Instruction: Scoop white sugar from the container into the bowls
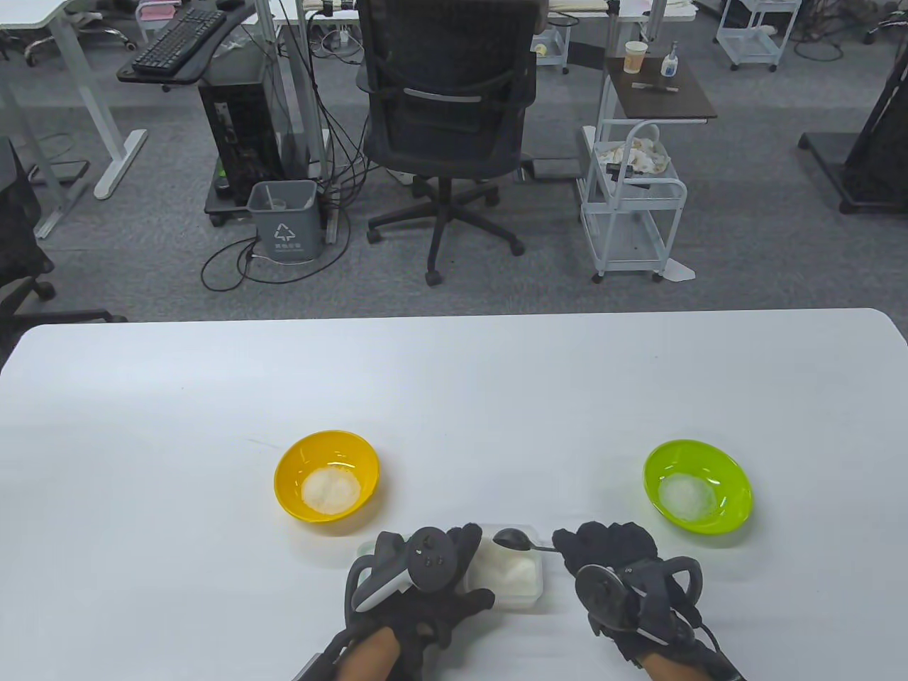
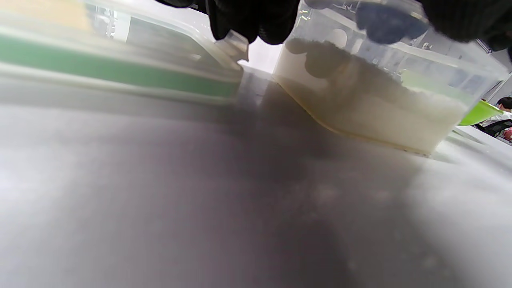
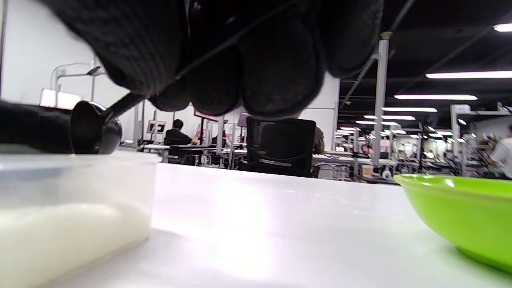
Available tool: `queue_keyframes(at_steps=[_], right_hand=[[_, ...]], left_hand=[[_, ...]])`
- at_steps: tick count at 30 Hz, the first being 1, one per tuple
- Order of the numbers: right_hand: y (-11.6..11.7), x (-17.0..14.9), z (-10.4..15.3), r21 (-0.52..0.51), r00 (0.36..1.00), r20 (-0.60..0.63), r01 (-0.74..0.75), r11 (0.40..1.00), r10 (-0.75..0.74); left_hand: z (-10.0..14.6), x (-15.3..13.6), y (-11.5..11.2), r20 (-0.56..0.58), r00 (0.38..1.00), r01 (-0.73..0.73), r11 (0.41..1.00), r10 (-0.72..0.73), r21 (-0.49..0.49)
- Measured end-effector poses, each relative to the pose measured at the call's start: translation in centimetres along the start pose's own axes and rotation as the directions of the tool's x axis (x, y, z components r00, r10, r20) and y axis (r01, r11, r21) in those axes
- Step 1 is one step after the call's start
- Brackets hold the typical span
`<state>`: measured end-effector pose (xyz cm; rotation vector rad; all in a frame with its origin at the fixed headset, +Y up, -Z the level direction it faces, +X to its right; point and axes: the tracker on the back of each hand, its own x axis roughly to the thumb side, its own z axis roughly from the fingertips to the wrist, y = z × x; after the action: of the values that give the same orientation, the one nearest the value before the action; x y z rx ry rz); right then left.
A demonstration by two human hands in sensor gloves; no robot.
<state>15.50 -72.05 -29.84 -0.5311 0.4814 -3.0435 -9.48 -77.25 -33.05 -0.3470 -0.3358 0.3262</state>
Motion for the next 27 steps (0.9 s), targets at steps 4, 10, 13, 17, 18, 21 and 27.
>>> queue_keyframes(at_steps=[4,10,13,17,18,21,27], right_hand=[[0.4,1.5,0.0,0.021,0.992,0.082,-0.099,0.995,0.097],[0.2,2.9,0.0,0.045,0.975,0.168,-0.156,0.987,0.147],[0.1,2.9,0.0,0.073,0.978,0.177,-0.127,0.989,0.113],[0.2,2.4,-0.1,0.114,0.987,0.154,-0.058,0.992,0.04],[0.2,2.2,-0.2,0.13,0.99,0.144,-0.029,0.991,0.01],[0.5,1.7,-0.5,0.186,0.992,0.098,0.058,0.981,-0.077],[1.3,0.1,-0.9,0.288,0.96,-0.072,0.28,0.916,-0.271]], left_hand=[[0.0,0.0,0.0,0.0,1.0,0.001,1.0,-0.001,0.0],[0.0,0.0,0.0,0.001,1.0,0.003,1.0,-0.003,-0.001],[0.0,0.0,0.0,0.0,1.0,0.003,1.0,-0.003,0.0],[0.0,0.0,-0.1,-0.001,1.0,0.002,1.0,-0.002,0.001],[0.0,0.0,-0.1,-0.001,1.0,0.002,1.0,-0.002,0.001],[0.0,0.0,-0.1,-0.001,1.0,0.003,1.0,-0.003,0.001],[0.0,0.0,-0.1,-0.001,1.0,0.003,1.0,-0.003,0.001]])
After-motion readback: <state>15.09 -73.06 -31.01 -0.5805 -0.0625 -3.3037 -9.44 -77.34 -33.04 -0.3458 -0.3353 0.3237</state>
